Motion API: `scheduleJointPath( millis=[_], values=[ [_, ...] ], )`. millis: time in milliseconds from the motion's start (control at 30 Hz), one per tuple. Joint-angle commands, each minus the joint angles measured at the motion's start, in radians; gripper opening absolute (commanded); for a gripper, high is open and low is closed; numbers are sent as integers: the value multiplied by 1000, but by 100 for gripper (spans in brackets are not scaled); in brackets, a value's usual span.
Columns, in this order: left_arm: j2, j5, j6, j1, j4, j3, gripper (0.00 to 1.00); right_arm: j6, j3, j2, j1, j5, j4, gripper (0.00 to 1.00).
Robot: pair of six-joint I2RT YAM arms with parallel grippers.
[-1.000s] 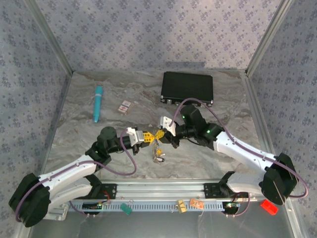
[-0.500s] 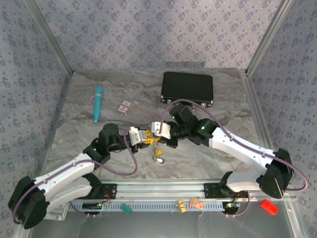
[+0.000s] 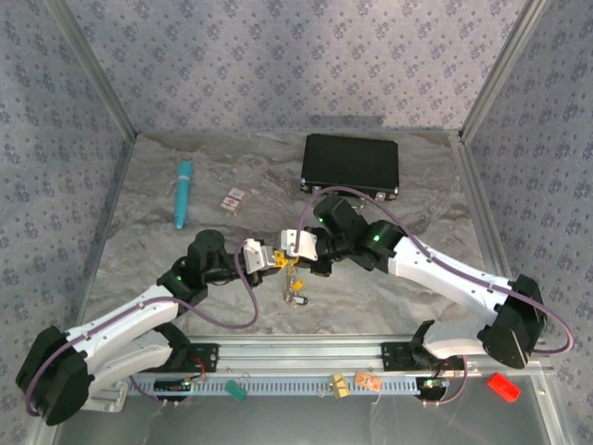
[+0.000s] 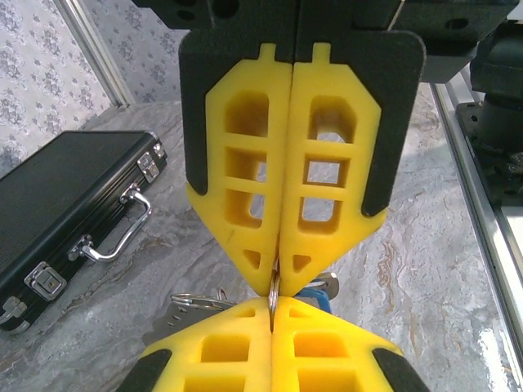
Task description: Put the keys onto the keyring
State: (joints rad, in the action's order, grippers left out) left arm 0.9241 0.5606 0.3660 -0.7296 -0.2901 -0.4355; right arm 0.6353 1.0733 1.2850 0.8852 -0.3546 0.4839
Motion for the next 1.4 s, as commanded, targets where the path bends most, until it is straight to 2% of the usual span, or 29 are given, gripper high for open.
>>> scheduleJointPath(
  millis=[0,33,100,233,567,700,833,1067,1133,1233,1367],
  values=[
    [-9,25,-2,-5,-53,-14,0,-81,-56,-75,-40,-80,-128,18],
    [-12,25,-10,-6,-72,-6,0,-111,-82,-94,-62,-103,-152,24],
    [-14,25,-26,-5,-104,7,0,-153,-122,-118,-91,-129,-178,29],
    [-6,33,-45,-6,-156,26,0,-176,-159,-122,-97,-139,-170,30],
    [-3,33,-41,-6,-164,29,0,-189,-148,-94,-99,-172,-160,31],
    [-7,35,-39,-7,-165,29,0,-188,-138,-83,-99,-168,-163,28],
    [-9,38,-37,-7,-161,29,0,-189,-128,-79,-101,-177,-159,20],
    [-11,42,-35,-5,-162,29,0,-192,-123,-86,-106,-187,-159,20],
    [-11,45,-39,-6,-164,27,0,-191,-119,-85,-104,-184,-161,15],
    [-19,47,-39,-5,-162,26,0,-189,-118,-85,-103,-176,-159,2],
    [-31,50,-47,-6,-170,29,0,-190,-125,-81,-111,-156,-152,0]
  ],
)
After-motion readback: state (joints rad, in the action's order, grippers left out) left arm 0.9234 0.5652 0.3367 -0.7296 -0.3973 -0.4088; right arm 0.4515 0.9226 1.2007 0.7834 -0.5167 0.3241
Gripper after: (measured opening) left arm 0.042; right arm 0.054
